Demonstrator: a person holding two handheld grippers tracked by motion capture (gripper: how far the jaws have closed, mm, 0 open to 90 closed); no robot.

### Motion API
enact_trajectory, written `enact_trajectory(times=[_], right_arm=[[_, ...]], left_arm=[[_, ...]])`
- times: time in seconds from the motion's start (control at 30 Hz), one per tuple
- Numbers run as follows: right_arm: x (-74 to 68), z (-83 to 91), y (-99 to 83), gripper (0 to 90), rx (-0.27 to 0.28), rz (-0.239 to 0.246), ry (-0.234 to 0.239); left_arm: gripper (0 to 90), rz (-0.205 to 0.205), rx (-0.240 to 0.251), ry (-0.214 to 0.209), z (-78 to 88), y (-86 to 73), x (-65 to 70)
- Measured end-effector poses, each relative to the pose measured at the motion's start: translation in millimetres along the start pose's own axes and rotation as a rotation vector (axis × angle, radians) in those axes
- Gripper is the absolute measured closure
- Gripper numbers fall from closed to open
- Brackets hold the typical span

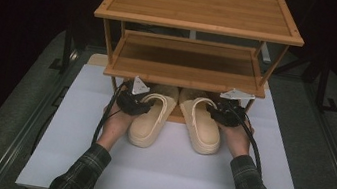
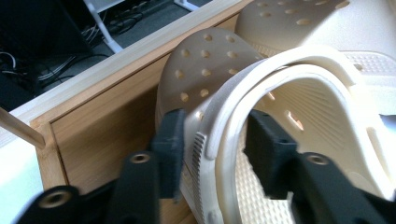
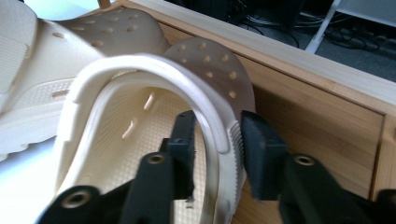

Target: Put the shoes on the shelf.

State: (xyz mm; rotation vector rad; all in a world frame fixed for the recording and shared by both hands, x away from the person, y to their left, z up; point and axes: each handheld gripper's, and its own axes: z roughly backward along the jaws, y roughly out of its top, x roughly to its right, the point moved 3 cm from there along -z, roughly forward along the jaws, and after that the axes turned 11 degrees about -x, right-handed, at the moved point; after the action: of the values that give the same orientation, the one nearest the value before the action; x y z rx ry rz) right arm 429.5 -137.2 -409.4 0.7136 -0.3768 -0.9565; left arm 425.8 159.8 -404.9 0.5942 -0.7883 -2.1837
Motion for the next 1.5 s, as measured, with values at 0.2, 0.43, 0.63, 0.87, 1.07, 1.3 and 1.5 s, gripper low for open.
enact_trajectory(times=[0.2, 0.43, 0.63, 0.87, 1.07, 1.3, 1.5], right_arm=[[-0.5, 15.4, -3.8, 44.5, 0.003, -0.014, 0.044], [1.0, 41.5, -23.7, 21.0, -0.013, -0.029, 0.134], [-5.4, 57.5, -53.5, 8.6, -0.038, 0.008, 0.205], [-13.6, 52.0, -84.2, 2.5, -0.088, 0.061, 0.236], [-23.1, 28.0, -90.6, 2.0, -0.151, 0.097, 0.260], [-30.0, 10.9, -83.9, 1.0, -0.174, 0.104, 0.259], [-36.0, 2.1, -74.4, 1.1, -0.161, 0.114, 0.254]], left_arm=[[34.3, 0.013, -0.007, -0.082, 17.7, -7.5, -4.9], [16.2, 0.005, 0.000, -0.180, 44.1, -30.8, -5.1], [5.4, 0.001, -0.002, -0.241, 58.9, -60.6, 5.4], [0.0, -0.025, -0.057, -0.277, 49.3, -94.9, 17.9], [0.0, -0.070, -0.091, -0.287, 25.5, -94.0, 31.3], [0.0, -0.057, -0.096, -0.282, 10.1, -83.6, 34.8], [0.0, -0.018, -0.073, -0.284, 1.1, -73.7, 38.5]])
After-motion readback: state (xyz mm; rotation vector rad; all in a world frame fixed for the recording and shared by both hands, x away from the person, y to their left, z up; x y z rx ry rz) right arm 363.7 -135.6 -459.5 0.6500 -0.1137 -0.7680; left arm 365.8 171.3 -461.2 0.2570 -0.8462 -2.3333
